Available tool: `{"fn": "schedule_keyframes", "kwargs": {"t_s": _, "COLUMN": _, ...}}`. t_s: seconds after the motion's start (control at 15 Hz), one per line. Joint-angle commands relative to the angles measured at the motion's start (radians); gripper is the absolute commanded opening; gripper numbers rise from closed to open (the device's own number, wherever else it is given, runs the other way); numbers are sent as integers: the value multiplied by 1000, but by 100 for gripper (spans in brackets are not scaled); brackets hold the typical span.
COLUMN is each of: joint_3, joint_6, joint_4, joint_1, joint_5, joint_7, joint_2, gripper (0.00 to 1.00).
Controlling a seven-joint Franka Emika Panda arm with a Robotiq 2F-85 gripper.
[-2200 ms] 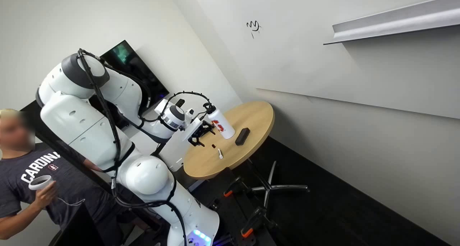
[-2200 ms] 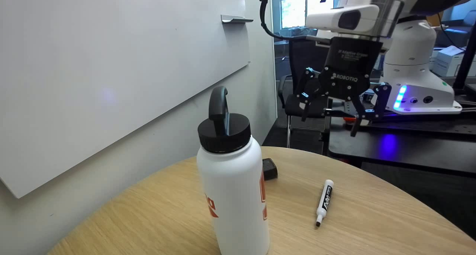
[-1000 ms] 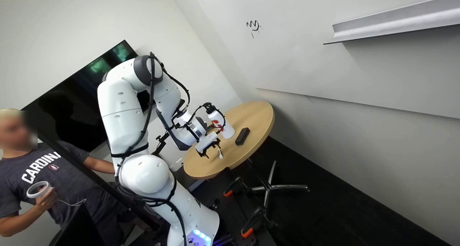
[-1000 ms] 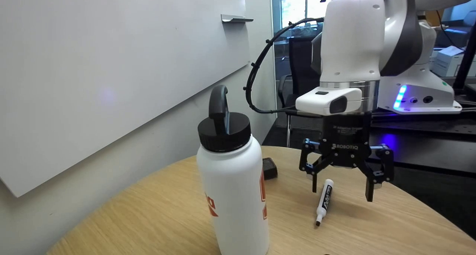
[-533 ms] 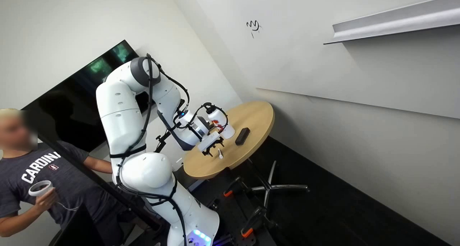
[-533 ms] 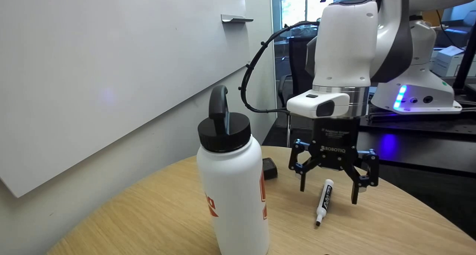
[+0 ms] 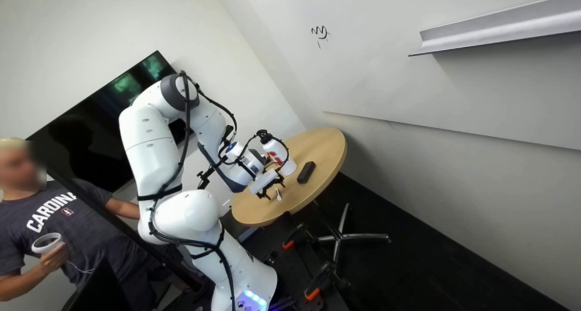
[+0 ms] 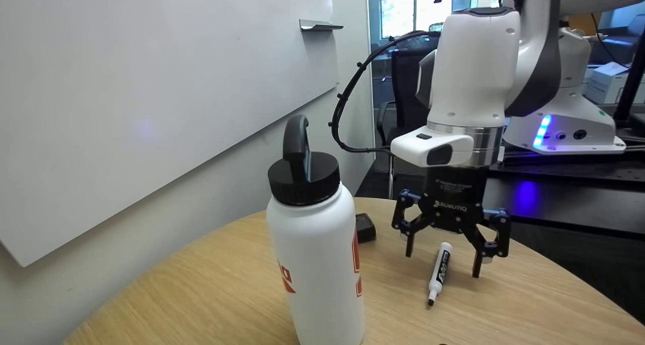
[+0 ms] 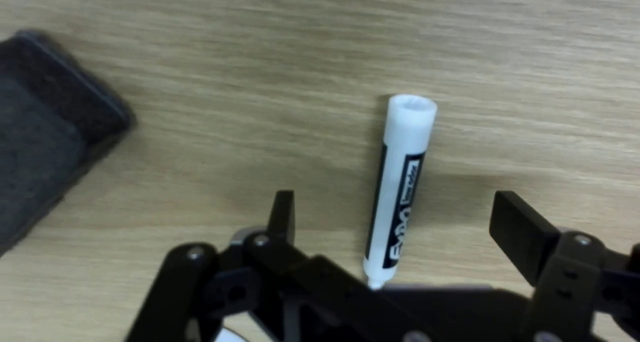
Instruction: Use the black marker on the table to write on the whiteboard
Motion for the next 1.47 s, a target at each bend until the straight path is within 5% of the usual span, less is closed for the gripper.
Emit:
{"fn": "schedule_keyframes", "kwargs": {"t_s": 0.0, "joint_3": -49, "joint_6": 8, "joint_4": -21, "joint_1": 46, "joint_5": -3, "joint_7": 49, "joint_2": -16, "gripper": 100}}
{"fn": "schedule_keyframes", "kwargs": {"t_s": 0.07, "joint_3": -59, "joint_6": 9, "joint_4": -23, "joint_1": 54, "joint_5": -5, "joint_7": 52, "joint_2": -16, "gripper": 75}}
{"fn": "schedule_keyframes", "kwargs": {"t_s": 0.13, "joint_3": -67, "joint_6": 4, "joint_4": -24, "joint_1": 63, "joint_5": -5, "joint_7": 54, "joint_2": -17, "gripper": 74}}
{"fn": "schedule_keyframes", "kwargs": {"t_s": 0.8, "joint_3": -69, "joint_6": -15, "joint_4": -38, "joint_1": 82, "joint_5": 4, "joint_7": 71, "joint_2": -39, "gripper": 1}}
{"fn": "schedule_keyframes", "kwargs": {"t_s": 1.4, "joint_3": 12, "joint_6": -222, "joint_4": -231, "joint_1": -38, "joint_5": 218, "joint_7": 91, "joint_2": -367, "gripper": 5}}
